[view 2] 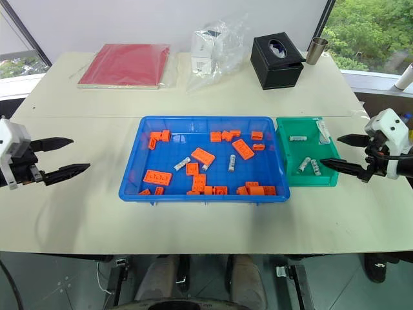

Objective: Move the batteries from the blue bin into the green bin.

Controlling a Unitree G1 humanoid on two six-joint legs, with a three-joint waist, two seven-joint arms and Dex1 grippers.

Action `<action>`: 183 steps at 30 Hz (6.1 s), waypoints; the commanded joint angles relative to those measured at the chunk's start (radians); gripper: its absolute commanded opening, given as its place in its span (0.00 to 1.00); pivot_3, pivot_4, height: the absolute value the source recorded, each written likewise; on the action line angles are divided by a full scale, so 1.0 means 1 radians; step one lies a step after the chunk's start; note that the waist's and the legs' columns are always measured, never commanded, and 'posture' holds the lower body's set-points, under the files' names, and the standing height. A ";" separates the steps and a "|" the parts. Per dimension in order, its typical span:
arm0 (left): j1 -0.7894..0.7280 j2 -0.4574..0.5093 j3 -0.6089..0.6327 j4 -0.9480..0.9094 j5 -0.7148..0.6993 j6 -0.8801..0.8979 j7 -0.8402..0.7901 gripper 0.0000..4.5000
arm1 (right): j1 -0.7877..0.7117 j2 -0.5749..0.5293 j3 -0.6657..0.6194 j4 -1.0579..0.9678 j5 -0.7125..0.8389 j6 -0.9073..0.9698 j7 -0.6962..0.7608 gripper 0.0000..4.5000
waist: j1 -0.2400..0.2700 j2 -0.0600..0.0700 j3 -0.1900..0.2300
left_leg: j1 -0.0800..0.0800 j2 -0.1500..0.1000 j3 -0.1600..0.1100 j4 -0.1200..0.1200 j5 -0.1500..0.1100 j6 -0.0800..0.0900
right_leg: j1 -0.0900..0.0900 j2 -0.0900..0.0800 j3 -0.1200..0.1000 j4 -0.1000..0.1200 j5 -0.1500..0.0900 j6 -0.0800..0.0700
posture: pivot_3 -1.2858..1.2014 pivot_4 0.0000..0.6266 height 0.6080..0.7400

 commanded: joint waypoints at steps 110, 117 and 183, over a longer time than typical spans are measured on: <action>-0.328 -0.152 -0.352 -0.130 -0.087 0.058 -0.005 1.00 | -0.462 0.415 0.161 -0.286 -0.292 0.540 -0.537 0.51 | -0.025 0.001 0.001 | 0.000 -0.002 0.000 0.000 0.001 0.000 | -0.001 0.004 0.000 0.006 0.003 0.004 | 0.52 0.24 0.97; -0.327 -0.147 -0.344 -0.137 -0.088 0.065 -0.003 1.00 | -0.508 0.457 0.223 -0.361 -0.206 0.566 -0.506 0.78 | -0.021 0.001 0.001 | 0.000 -0.002 0.000 0.001 0.001 0.000 | 0.000 0.004 0.000 0.005 0.003 0.004 | 0.52 0.24 0.97; -0.380 -0.143 -0.377 -0.092 -0.060 0.049 -0.047 1.00 | -0.246 0.274 0.115 -0.420 -0.145 0.508 -0.436 0.49 | -0.008 0.000 0.001 | 0.000 -0.003 -0.001 0.001 0.001 0.000 | 0.001 0.003 -0.001 0.004 0.003 0.004 | 0.52 0.24 0.97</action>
